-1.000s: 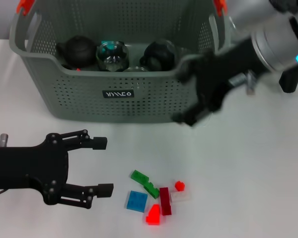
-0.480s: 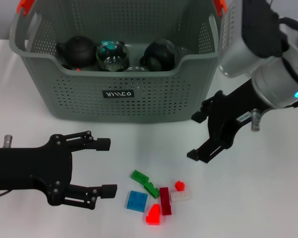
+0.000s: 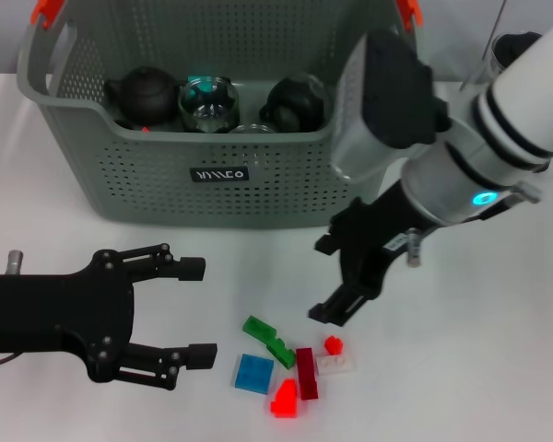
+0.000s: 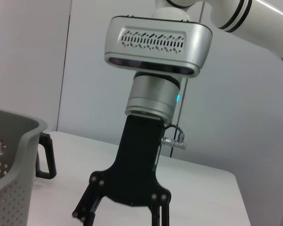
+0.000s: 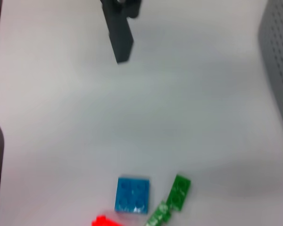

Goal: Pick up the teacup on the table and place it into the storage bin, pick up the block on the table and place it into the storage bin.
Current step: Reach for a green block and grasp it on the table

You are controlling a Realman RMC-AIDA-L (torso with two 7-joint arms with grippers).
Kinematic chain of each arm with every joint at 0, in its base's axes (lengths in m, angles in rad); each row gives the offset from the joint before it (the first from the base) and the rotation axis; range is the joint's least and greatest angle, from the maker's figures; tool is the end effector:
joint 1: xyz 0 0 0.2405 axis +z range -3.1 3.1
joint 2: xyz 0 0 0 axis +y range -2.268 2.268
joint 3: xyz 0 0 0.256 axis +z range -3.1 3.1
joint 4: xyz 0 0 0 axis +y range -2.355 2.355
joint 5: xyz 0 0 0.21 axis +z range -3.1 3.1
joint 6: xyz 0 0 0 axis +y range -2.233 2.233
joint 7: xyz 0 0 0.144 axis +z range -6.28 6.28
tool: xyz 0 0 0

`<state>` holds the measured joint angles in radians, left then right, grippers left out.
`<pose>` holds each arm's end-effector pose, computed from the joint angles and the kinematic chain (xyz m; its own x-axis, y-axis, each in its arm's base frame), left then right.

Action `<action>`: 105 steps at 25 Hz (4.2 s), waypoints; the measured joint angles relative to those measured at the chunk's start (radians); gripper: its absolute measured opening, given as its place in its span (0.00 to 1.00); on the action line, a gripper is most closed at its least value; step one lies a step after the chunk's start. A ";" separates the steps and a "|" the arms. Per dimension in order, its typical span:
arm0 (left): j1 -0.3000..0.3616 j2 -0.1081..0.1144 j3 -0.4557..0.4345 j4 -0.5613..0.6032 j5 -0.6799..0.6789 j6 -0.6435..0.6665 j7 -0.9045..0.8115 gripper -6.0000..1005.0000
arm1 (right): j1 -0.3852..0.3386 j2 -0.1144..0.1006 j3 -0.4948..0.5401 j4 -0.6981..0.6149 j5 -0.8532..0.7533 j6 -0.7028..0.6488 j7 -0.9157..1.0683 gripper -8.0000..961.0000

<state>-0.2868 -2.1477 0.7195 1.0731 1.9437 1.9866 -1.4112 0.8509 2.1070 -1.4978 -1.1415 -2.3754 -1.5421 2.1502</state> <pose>-0.2525 0.2466 0.0402 0.8223 0.2142 0.5273 0.2700 -0.9624 -0.0301 0.1002 0.3545 -0.0601 0.9466 -0.1112 0.3026 -0.1025 -0.9937 -0.0446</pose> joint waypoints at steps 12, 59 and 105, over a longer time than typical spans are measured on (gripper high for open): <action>-0.002 0.009 -0.021 0.010 0.086 -0.001 0.011 0.94 | 0.045 0.003 -0.211 0.156 0.136 0.270 0.044 0.98; -0.015 0.006 -0.028 0.005 0.084 -0.002 0.015 0.94 | 0.027 0.011 -0.546 0.249 0.193 0.656 0.096 0.98; -0.017 0.003 -0.027 0.002 0.084 0.002 0.027 0.94 | 0.055 0.002 -0.522 0.095 -0.011 0.418 0.526 0.98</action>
<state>-0.3037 -2.1448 0.6927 1.0753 2.0279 1.9881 -1.3846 0.9055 2.1092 -2.0199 -1.0470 -2.3865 -1.1243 2.6764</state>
